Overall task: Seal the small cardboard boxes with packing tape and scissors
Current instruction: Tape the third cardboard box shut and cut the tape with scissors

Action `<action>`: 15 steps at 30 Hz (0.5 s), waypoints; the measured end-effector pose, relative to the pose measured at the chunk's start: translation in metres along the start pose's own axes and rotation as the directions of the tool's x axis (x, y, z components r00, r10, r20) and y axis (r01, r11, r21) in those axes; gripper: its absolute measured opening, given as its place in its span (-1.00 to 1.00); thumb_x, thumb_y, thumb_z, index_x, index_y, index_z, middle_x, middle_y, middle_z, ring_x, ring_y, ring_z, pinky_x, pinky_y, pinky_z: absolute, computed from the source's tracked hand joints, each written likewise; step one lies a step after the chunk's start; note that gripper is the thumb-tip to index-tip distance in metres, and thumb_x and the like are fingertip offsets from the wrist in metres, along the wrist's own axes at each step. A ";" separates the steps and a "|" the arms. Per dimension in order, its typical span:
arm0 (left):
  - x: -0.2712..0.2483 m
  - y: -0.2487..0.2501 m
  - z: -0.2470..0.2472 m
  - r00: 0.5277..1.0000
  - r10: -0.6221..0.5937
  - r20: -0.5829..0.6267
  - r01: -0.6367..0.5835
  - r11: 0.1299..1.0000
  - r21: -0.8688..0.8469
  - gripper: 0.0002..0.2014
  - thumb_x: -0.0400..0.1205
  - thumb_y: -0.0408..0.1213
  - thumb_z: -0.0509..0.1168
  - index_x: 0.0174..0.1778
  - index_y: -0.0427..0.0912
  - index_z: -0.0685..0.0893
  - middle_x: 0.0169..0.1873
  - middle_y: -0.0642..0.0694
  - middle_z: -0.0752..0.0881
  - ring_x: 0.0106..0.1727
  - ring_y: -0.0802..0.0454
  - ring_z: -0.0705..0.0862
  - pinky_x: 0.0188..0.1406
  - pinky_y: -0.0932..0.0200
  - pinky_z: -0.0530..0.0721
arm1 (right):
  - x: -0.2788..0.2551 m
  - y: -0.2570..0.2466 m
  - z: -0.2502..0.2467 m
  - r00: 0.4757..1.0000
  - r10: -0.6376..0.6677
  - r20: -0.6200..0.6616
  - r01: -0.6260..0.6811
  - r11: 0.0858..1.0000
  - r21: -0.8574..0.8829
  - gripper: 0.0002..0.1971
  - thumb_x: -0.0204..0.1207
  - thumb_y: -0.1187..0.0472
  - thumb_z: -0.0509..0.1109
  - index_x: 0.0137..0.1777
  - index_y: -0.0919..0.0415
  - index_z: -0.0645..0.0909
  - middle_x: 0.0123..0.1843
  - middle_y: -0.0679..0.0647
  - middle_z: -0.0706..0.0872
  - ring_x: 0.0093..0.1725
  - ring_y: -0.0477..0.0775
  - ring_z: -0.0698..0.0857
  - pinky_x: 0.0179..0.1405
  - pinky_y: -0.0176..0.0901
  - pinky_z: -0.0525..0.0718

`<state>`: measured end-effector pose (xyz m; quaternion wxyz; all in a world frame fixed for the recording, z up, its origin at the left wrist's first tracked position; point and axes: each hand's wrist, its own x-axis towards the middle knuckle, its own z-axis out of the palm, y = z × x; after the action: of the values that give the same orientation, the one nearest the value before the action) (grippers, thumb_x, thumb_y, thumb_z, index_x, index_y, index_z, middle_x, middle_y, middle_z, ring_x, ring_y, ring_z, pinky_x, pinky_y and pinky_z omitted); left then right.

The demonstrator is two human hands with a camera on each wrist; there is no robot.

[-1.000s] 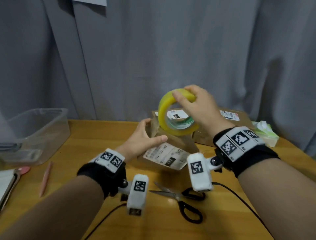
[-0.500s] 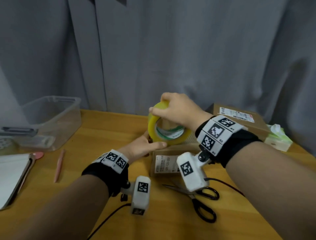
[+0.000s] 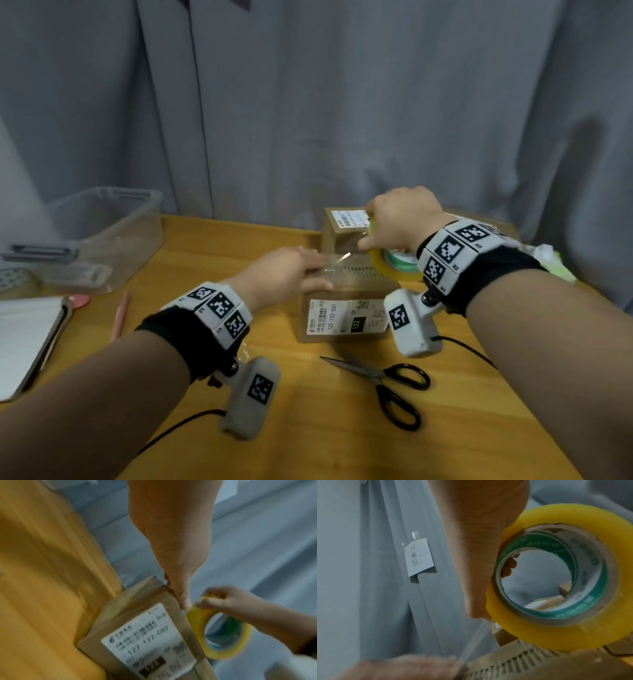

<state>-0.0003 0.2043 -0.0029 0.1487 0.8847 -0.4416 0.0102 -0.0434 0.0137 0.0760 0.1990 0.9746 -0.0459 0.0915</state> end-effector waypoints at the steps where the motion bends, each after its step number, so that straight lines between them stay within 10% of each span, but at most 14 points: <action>1: 0.001 0.005 0.002 0.999 0.021 0.041 -0.023 0.999 0.045 -0.40 0.62 0.22 0.11 0.51 -0.03 0.45 0.52 -0.02 0.44 0.45 0.02 0.46 0.40 0.10 0.44 | 0.000 -0.001 0.000 1.000 0.004 0.001 -0.004 1.000 -0.005 -0.55 0.35 -0.36 0.35 -0.03 0.01 0.57 -0.18 -0.02 0.62 -0.13 0.11 0.59 -0.15 -0.06 0.41; 6: 0.013 0.021 0.017 0.959 -0.140 0.248 0.052 0.942 0.332 -0.06 0.54 0.42 -0.08 0.68 -0.17 -0.06 0.66 -0.24 -0.04 0.68 -0.14 -0.01 0.62 -0.09 0.15 | -0.001 -0.013 -0.002 0.997 -0.049 -0.055 0.048 0.999 -0.018 -0.57 0.40 -0.32 0.34 -0.08 0.04 0.46 -0.14 0.01 0.63 -0.13 0.12 0.54 -0.11 -0.06 0.36; 15: 0.024 0.029 0.021 0.936 -0.245 0.252 0.158 0.934 0.321 -0.01 0.43 0.54 -0.02 0.68 0.09 -0.16 0.67 -0.18 -0.15 0.68 -0.14 -0.12 0.59 -0.28 0.08 | -0.007 0.003 0.007 0.983 0.148 -0.109 -0.119 0.964 0.238 -0.38 0.46 -0.46 0.13 0.18 0.04 0.59 0.11 0.12 0.65 0.19 0.23 0.58 -0.02 0.02 0.40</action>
<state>-0.0104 0.1634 -0.0121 -0.0507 0.9299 -0.3578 -0.0685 -0.0495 0.0081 0.0694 0.0803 0.9781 -0.0879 0.1709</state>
